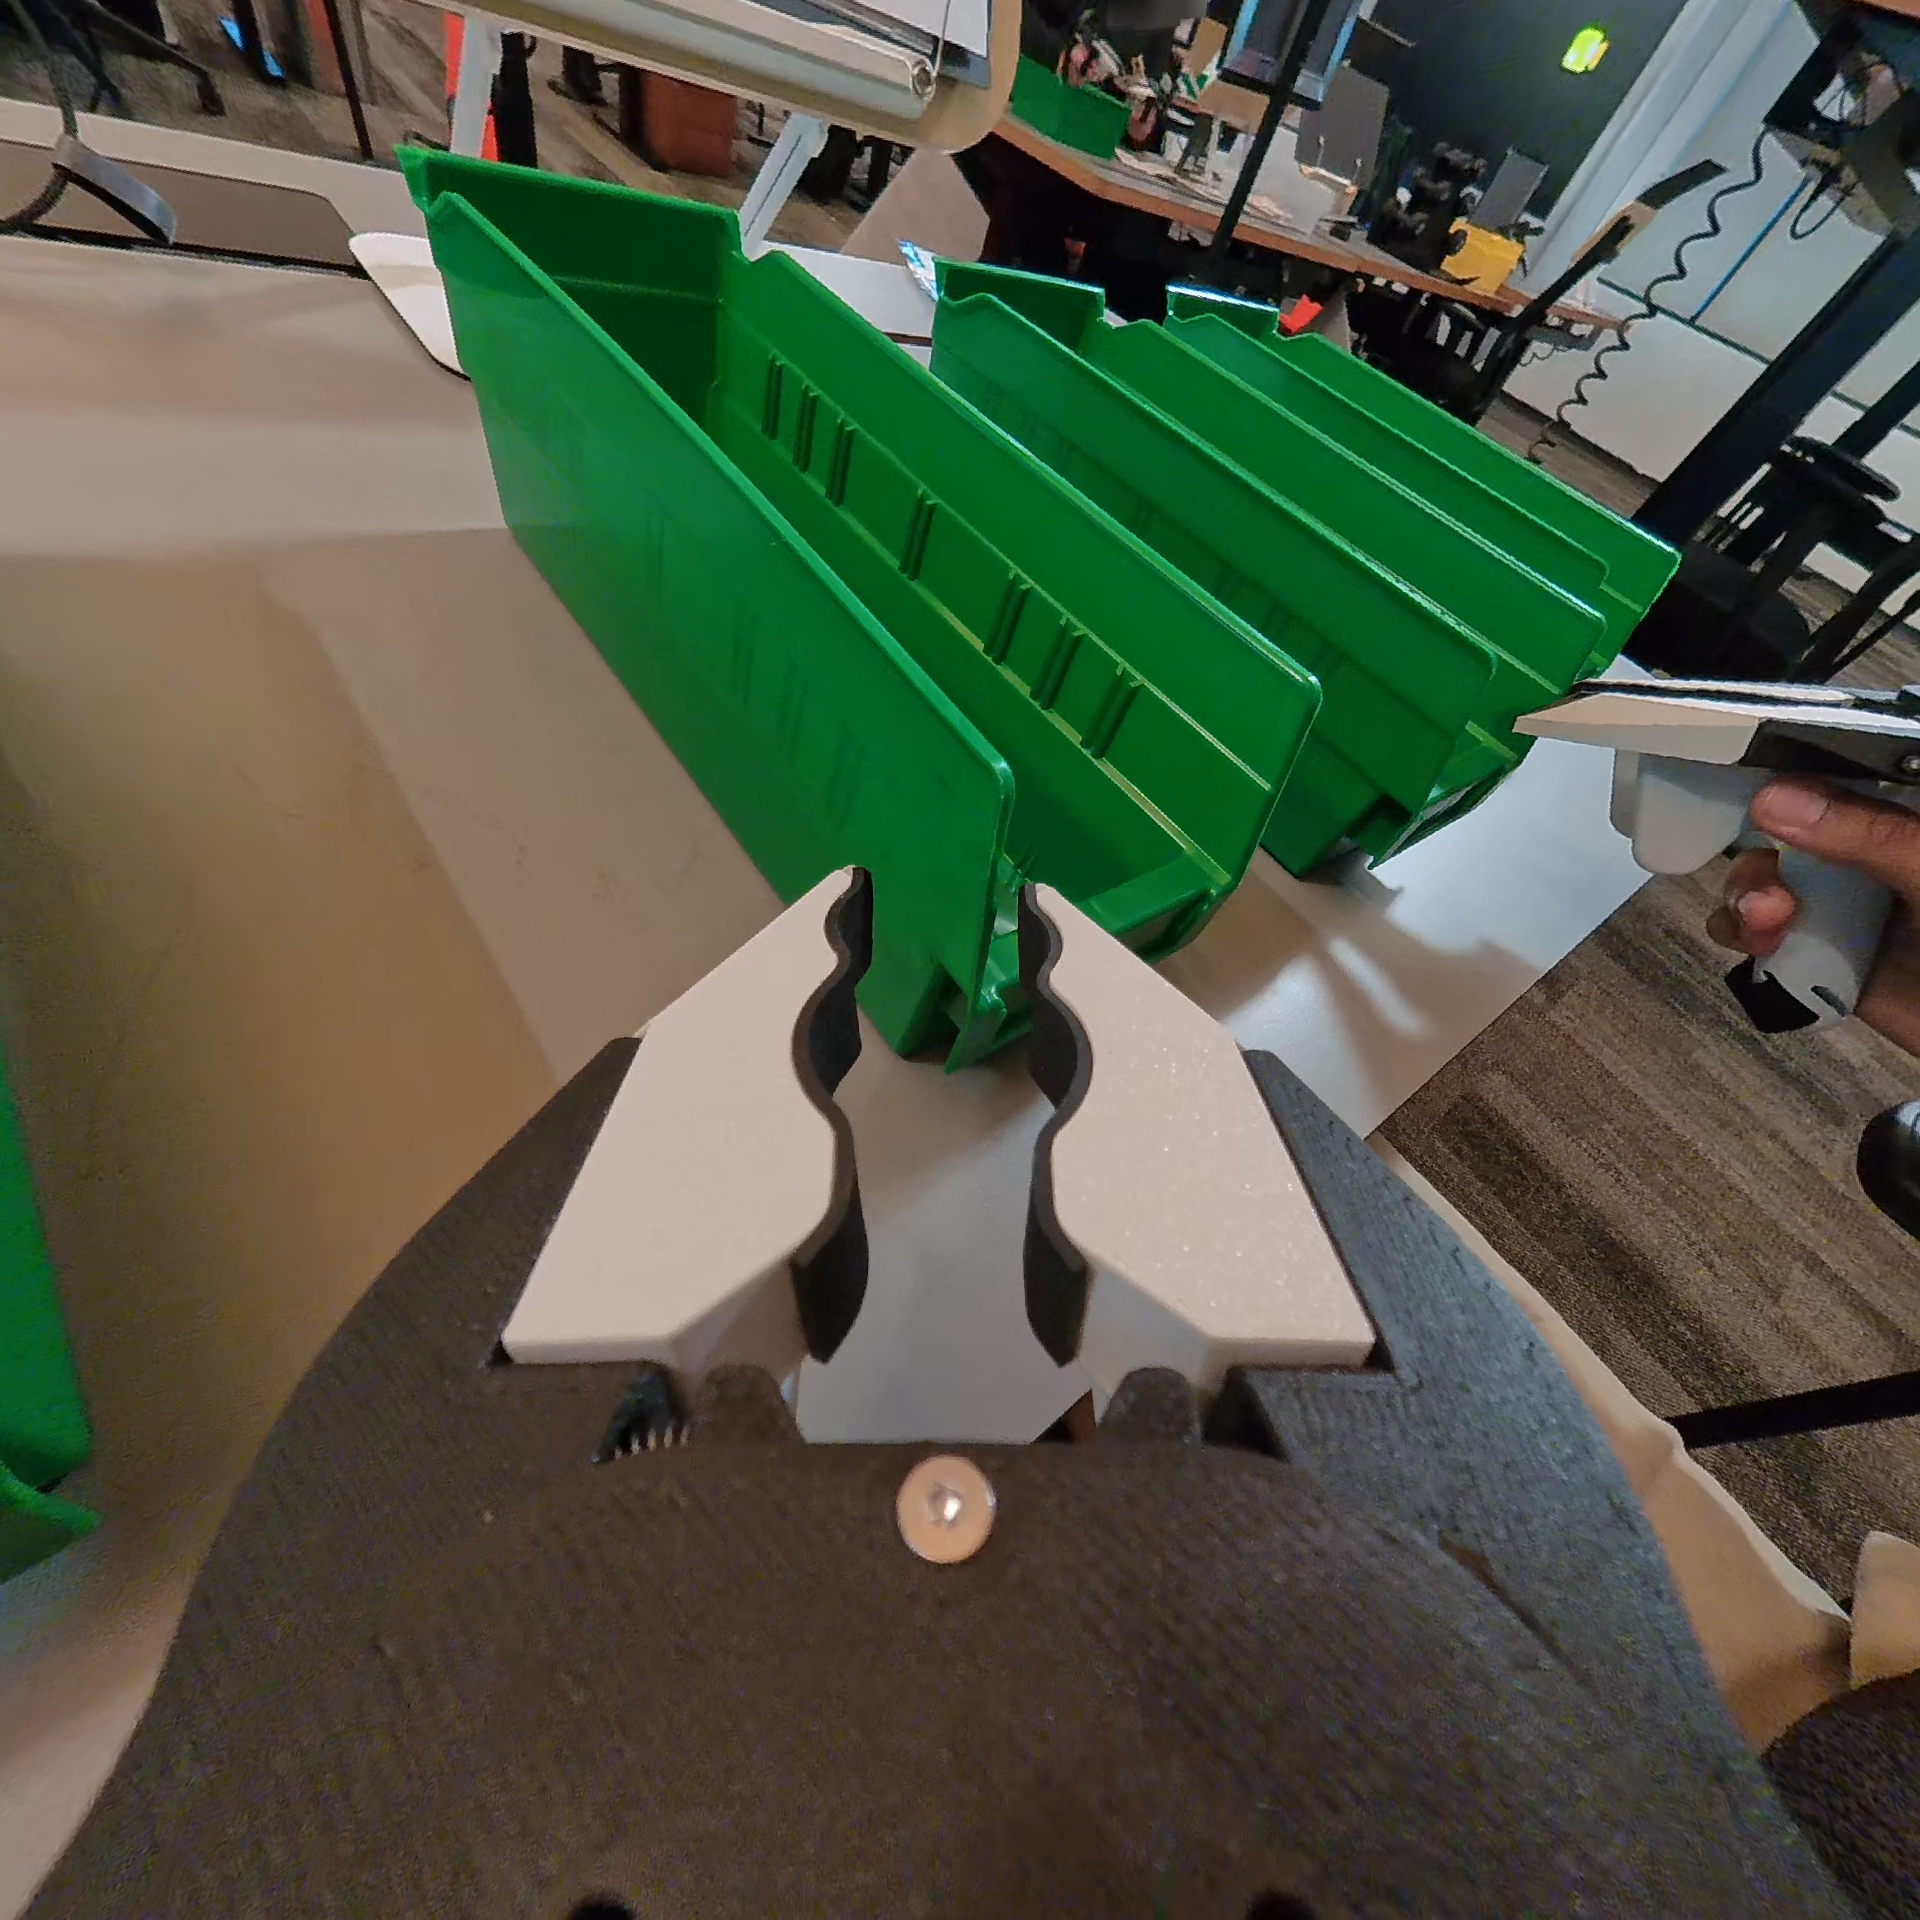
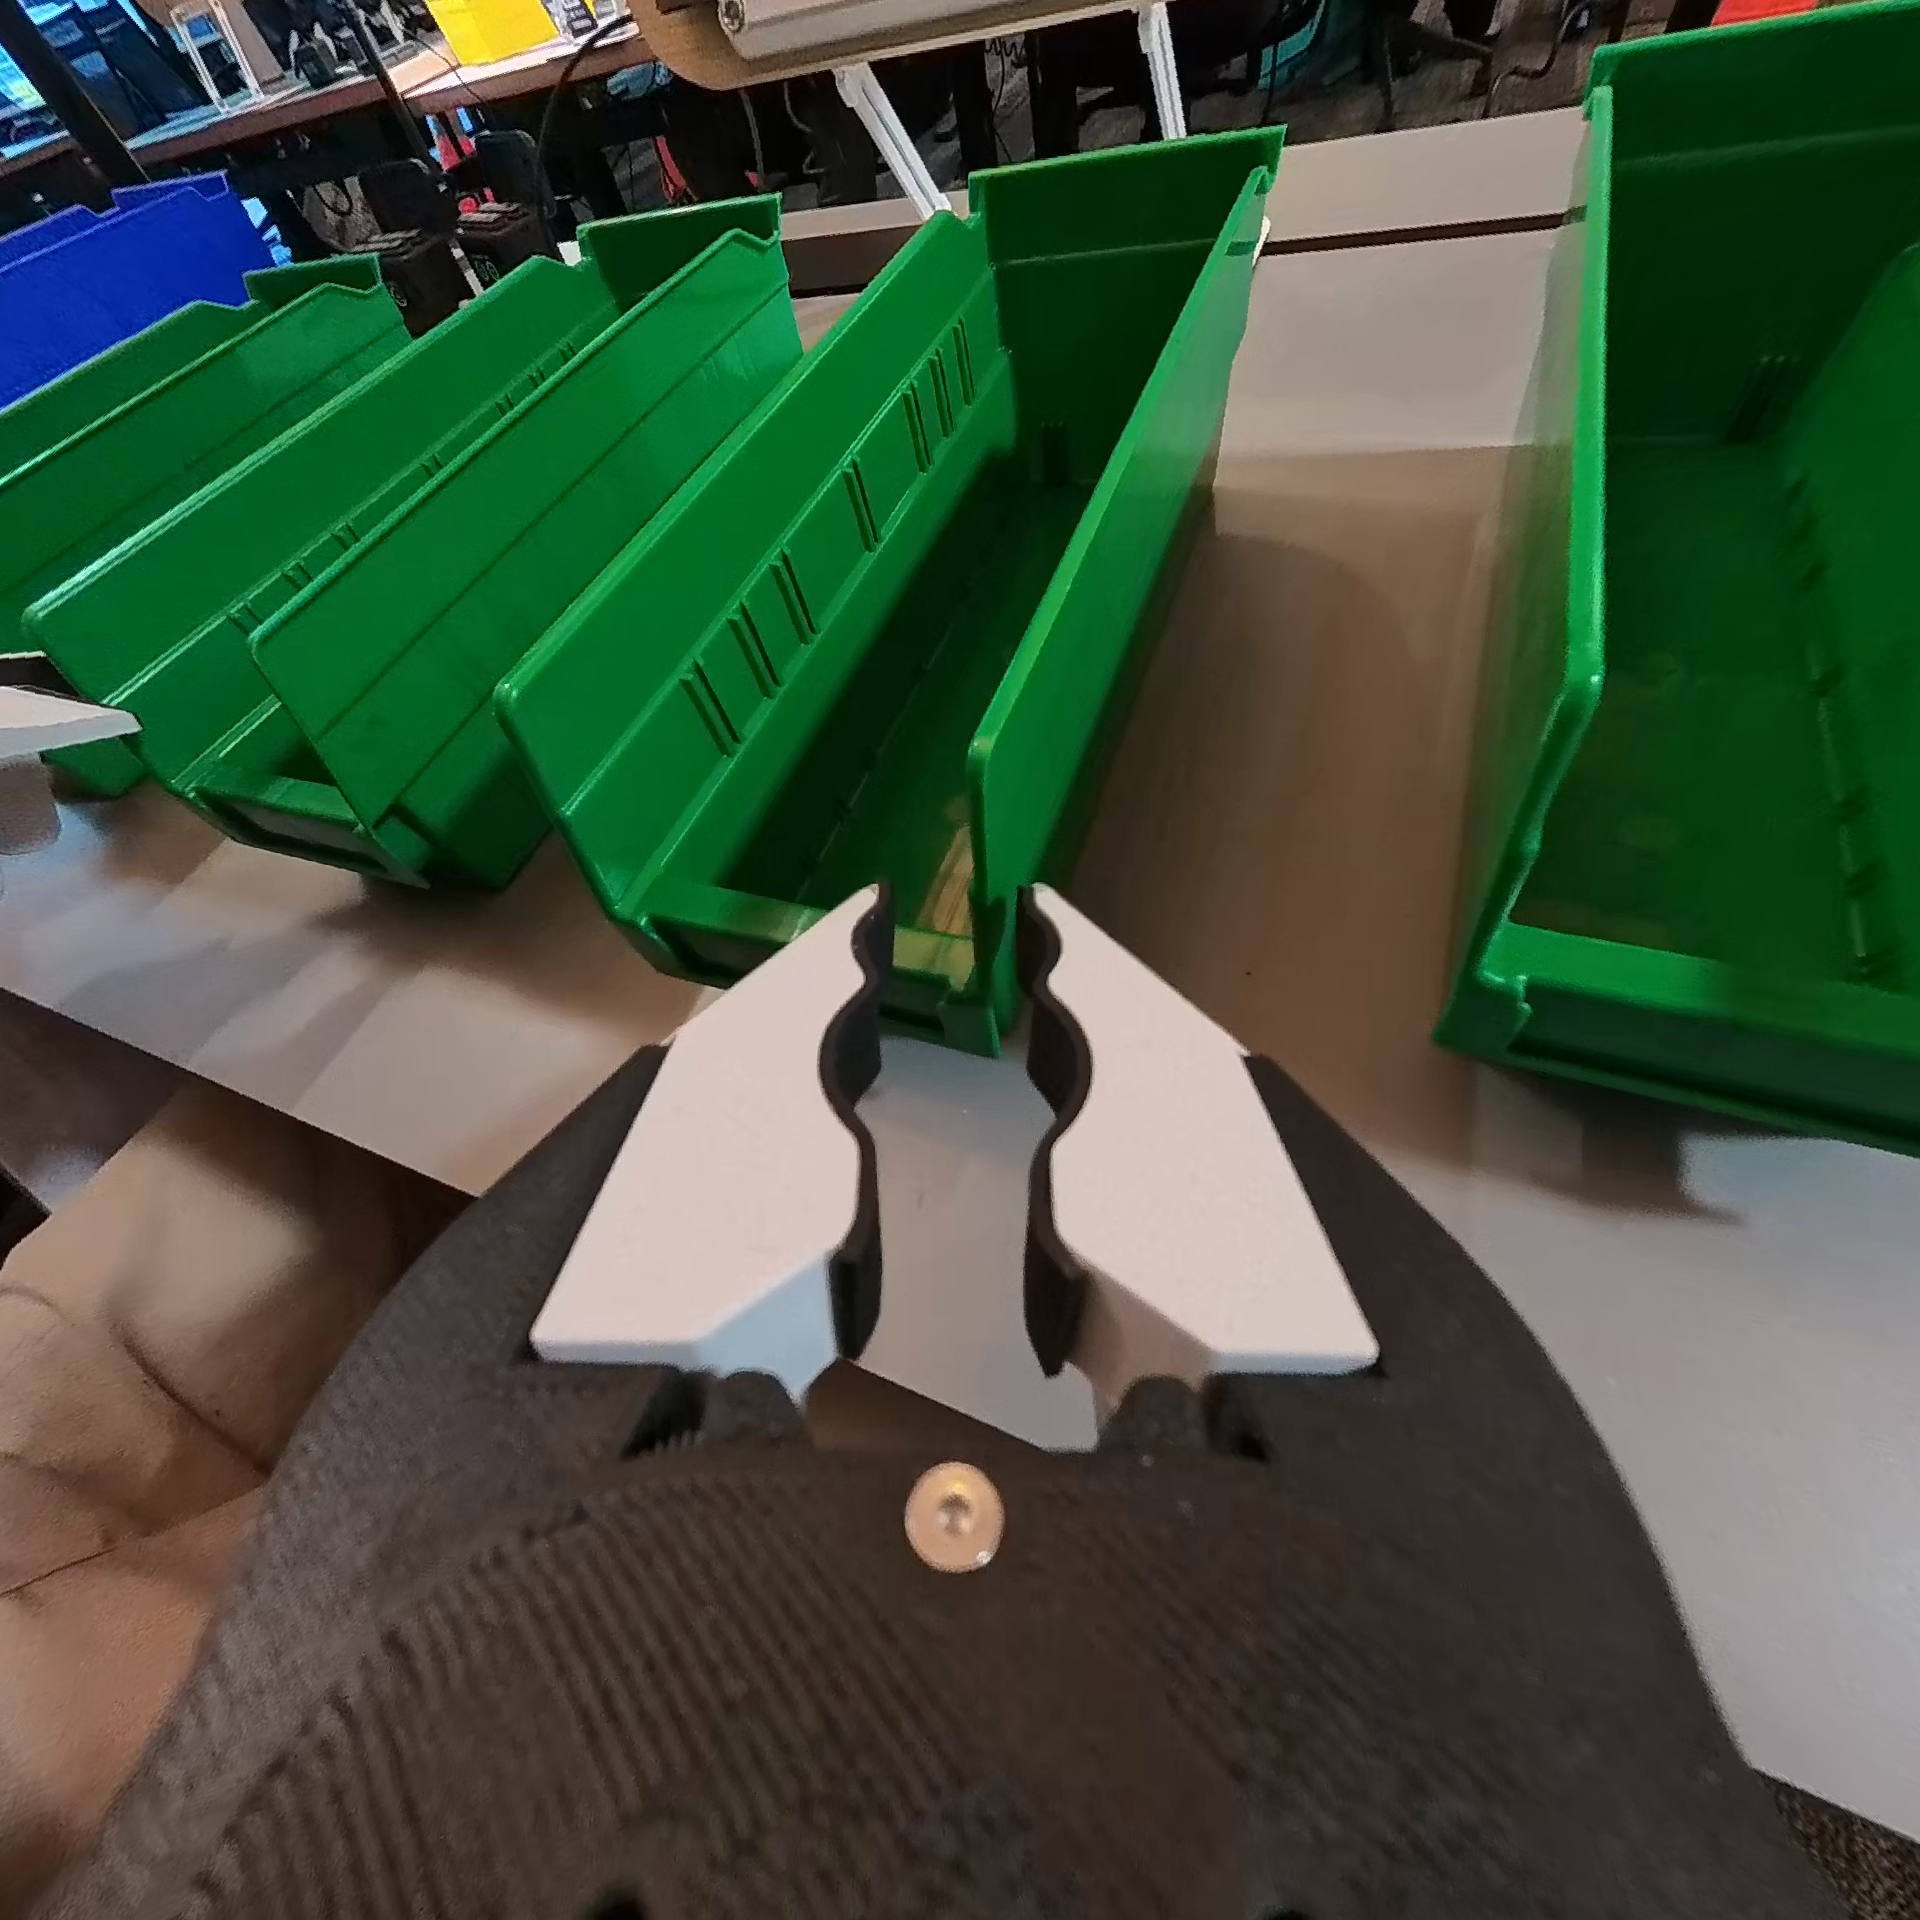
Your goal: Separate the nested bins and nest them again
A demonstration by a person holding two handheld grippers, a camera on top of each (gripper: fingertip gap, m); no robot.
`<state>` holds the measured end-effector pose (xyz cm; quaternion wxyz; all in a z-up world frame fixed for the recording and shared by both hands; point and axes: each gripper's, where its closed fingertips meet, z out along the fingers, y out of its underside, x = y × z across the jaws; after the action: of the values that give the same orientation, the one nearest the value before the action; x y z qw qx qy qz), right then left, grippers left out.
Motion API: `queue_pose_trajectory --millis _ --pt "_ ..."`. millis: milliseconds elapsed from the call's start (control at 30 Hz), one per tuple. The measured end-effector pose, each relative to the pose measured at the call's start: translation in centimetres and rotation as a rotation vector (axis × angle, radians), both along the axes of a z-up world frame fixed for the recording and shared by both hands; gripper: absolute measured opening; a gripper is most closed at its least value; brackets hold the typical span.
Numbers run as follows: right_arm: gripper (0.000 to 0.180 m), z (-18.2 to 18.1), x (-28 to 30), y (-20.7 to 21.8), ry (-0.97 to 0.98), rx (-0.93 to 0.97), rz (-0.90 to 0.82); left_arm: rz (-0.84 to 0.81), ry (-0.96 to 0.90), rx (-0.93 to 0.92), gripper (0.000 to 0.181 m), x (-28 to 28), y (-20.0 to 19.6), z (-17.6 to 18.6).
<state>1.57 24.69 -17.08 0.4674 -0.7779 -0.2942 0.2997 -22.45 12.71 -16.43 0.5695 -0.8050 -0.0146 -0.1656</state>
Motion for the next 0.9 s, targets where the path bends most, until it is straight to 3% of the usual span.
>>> queue_pose_trajectory --millis 33,233,333,433,633,733,900 --pt "0.023 0.1 0.0 0.0 0.002 0.004 -0.001 0.0 0.0 0.0 0.025 0.0 0.0 0.0" --pt "0.032 4.4 2.3 1.2 0.115 0.167 -0.119 0.008 -0.002 0.01 0.025 -0.2 -0.1 0.2" --pt "0.055 6.7 4.8 2.4 0.149 0.284 -0.243 0.011 -0.006 0.015 0.026 -0.4 0.0 0.3" --pt "0.095 6.6 7.1 4.7 0.057 0.312 -0.369 0.012 -0.013 0.015 0.026 -0.4 -0.1 0.3" --pt "0.128 8.6 8.0 10.3 -0.288 0.356 -0.367 0.037 0.005 0.021 0.026 -0.8 -0.9 0.3" --pt "0.135 8.7 6.1 13.5 -0.369 0.258 -0.253 0.042 0.038 0.023 0.026 -0.9 -1.1 0.4" --pt "0.144 3.1 4.9 18.0 -0.575 -0.105 -0.128 0.033 0.055 0.017 0.027 -0.8 -1.4 0.4"
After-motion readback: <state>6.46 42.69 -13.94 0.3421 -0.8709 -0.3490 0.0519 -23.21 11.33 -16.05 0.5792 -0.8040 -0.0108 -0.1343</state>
